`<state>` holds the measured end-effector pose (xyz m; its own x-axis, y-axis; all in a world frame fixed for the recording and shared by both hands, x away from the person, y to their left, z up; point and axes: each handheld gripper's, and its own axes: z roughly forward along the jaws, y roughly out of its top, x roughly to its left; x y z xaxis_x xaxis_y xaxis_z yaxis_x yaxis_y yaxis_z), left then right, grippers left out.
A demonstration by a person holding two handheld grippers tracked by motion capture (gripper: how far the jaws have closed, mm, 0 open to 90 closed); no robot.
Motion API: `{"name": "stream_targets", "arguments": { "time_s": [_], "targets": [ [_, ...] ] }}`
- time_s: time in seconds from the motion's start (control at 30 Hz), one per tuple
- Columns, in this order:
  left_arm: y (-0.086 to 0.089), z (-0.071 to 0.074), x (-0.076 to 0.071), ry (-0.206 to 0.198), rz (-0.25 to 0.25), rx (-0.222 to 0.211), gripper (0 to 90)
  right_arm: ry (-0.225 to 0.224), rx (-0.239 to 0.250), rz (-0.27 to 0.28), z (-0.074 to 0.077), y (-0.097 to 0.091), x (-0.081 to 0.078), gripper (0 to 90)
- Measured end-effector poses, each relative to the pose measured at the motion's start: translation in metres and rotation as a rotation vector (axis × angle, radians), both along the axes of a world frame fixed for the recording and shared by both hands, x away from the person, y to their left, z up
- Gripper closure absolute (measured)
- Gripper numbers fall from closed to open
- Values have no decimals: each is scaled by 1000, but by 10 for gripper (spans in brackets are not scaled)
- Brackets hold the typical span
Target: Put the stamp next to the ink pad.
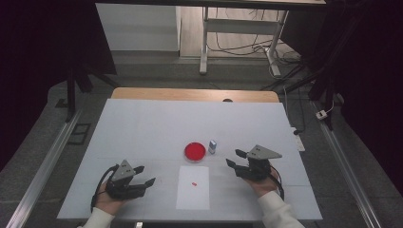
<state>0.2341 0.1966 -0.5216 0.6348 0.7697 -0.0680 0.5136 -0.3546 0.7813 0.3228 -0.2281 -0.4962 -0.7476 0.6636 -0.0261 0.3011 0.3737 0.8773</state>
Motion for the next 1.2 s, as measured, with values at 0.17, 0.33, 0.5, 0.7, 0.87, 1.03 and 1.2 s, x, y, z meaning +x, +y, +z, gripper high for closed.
{"name": "stream_targets", "arguments": {
  "time_s": [0.17, 0.33, 0.5, 0.7, 0.87, 1.03, 1.2],
  "targets": [
    [0, -1, 1, 2, -1, 3, 363, -5, 0, -15, -3, -21, -11, 445],
    [1, -1, 1, 1, 6, 1, 359, -17, -14, -30, -3, -39, -22, 444],
    [1, -1, 1, 1, 8, 2, 357, -24, -17, -40, -3, -57, -33, 445],
    [2, -1, 1, 1, 13, 2, 354, -22, -38, -48, -7, -69, -37, 445],
    [2, -1, 0, 1, 16, 4, 354, -16, -43, -51, -9, -71, -35, 446],
    [4, -1, 0, -2, 21, 2, 353, -16, -53, -33, -9, -68, -34, 448],
    [4, -1, 0, -3, 22, 3, 353, -21, -48, -37, -9, -68, -33, 448]
  ]
}}
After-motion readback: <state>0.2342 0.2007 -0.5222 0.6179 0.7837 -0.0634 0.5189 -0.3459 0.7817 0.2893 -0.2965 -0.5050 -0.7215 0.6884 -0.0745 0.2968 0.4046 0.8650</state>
